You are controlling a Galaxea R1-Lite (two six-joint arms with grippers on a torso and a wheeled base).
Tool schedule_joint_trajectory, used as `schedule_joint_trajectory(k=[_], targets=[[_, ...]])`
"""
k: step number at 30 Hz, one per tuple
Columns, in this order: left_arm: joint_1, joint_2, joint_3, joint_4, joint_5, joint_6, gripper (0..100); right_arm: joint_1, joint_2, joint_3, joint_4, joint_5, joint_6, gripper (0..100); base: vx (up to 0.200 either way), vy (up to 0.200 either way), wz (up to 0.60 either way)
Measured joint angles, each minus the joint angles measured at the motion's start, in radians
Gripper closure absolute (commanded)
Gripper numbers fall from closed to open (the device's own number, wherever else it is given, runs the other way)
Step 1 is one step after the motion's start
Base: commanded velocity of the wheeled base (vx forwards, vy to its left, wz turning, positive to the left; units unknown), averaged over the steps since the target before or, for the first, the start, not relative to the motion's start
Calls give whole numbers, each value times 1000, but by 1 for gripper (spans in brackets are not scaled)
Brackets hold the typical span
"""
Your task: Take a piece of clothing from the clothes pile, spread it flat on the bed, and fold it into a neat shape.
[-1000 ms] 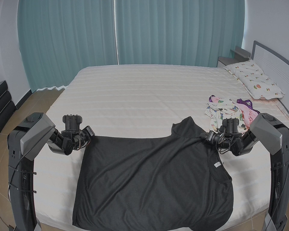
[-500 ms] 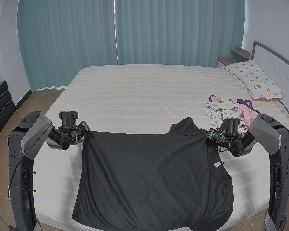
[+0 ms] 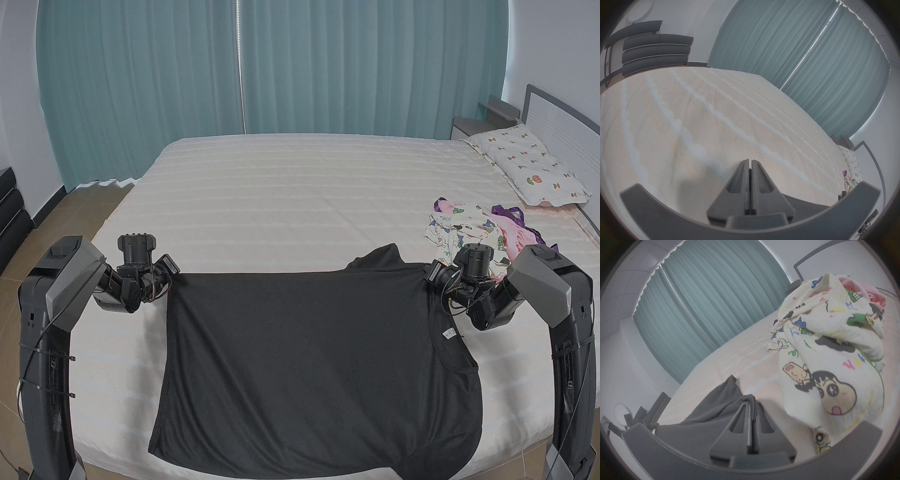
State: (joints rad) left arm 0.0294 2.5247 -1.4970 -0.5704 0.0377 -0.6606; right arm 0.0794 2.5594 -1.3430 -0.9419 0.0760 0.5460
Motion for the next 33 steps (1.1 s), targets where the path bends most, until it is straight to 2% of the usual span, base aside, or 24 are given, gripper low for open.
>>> schedule_joint_trajectory(k=[1, 2, 8, 9, 20, 25, 28, 33], targets=[[0, 0, 1, 0, 0, 0, 100, 1, 3, -9, -2, -2, 7, 100, 0, 0, 0], [0, 1, 3, 0, 0, 0, 100, 3, 5, -19, -1, -4, 14, 0, 0, 0, 0], [-1, 2, 9, 1, -1, -3, 100, 9, 13, -53, 7, -8, 26, 0, 0, 0, 0], [-2, 3, 11, 2, -1, -3, 0, 10, 14, -54, 8, -9, 26, 0, 0, 0, 0], [-15, -1, 35, 0, 0, -37, 0, 21, -39, 37, 11, -6, 26, 0, 0, 0, 0], [-7, -56, 70, 0, -11, -64, 0, 14, -127, 157, 7, -4, 28, 0, 0, 0, 0], [2, -113, 134, -3, -35, -72, 0, 11, -189, 250, 3, -3, 41, 0, 0, 0, 0], [18, -232, 333, -41, -117, -96, 0, 12, -307, 409, 0, -3, 108, 0, 0, 0, 0]])
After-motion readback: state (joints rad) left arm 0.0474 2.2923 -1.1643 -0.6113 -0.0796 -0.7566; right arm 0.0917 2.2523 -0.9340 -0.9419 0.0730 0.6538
